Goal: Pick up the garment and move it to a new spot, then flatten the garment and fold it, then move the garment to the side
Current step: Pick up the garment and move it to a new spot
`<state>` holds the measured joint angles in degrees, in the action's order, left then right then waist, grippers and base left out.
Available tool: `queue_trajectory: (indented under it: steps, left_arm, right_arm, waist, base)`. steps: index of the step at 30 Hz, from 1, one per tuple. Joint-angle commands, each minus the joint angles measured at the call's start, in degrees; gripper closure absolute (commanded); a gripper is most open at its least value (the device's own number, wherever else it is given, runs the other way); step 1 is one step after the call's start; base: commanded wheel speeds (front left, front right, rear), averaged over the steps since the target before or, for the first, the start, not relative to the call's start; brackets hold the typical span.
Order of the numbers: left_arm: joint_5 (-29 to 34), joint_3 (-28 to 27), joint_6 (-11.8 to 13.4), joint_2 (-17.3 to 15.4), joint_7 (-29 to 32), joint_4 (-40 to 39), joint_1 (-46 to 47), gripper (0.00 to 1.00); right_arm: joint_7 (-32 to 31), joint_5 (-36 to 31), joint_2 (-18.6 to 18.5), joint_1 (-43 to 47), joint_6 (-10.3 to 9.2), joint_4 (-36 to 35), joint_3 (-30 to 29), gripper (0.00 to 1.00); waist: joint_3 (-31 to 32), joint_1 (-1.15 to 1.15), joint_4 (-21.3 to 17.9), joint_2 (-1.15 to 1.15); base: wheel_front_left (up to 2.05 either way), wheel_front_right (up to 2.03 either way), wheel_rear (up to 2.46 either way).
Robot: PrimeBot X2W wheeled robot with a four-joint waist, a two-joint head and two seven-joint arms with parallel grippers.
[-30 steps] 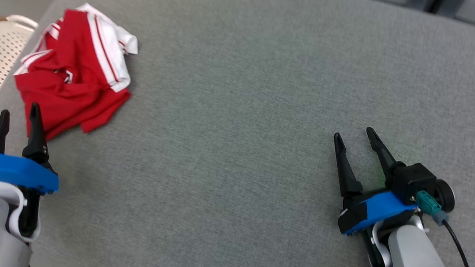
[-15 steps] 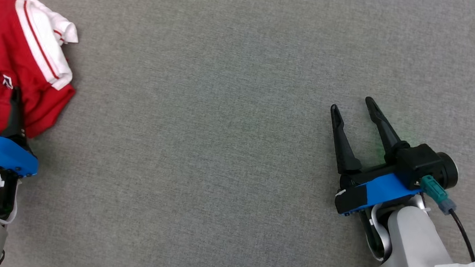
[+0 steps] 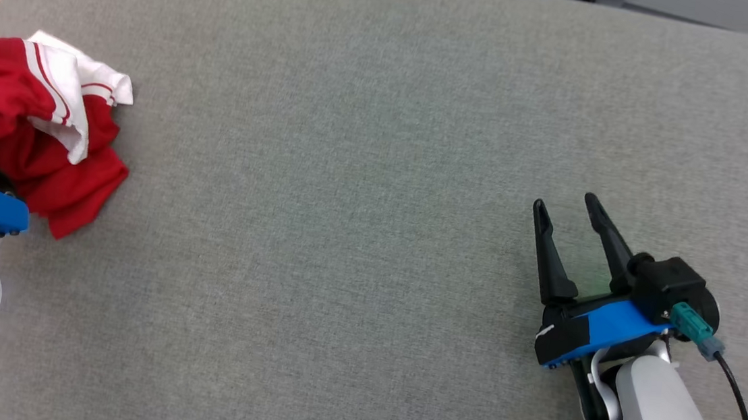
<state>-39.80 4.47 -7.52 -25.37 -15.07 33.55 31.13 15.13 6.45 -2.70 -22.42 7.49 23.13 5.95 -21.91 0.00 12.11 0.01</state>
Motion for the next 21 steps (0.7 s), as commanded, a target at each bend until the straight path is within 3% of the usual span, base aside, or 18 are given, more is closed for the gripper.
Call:
queue_trajectory:
  steps: [1, 8, 21]
  left_arm:
    - [1.0, -0.5, 0.1, 0.0, -0.1, -2.0, -0.7, 1.00]
    - [4.0, 0.7, 0.1, 0.6, -0.1, -12.5, -2.0, 1.00]
    - [5.2, 15.4, 0.1, 4.4, -0.2, -18.5, -3.7, 1.00]
  right_arm:
    - [0.0, 0.9, -0.4, 1.2, 0.01, 0.3, 0.4, 0.00]
    - [0.0, 4.4, -0.4, 3.4, 0.01, -0.3, 1.6, 0.00]
    - [0.0, 8.0, -0.3, 8.4, 0.02, -3.8, 5.7, 0.00]
  waist:
    - [1.8, 0.00, -1.4, -0.01]
    - [6.1, 0.00, -6.6, -0.01]
    - [8.7, 0.00, -25.7, -0.01]
  base:
    - [0.00, 0.00, 0.00]
    - [0.00, 0.00, 0.00]
    - [0.00, 0.00, 0.00]
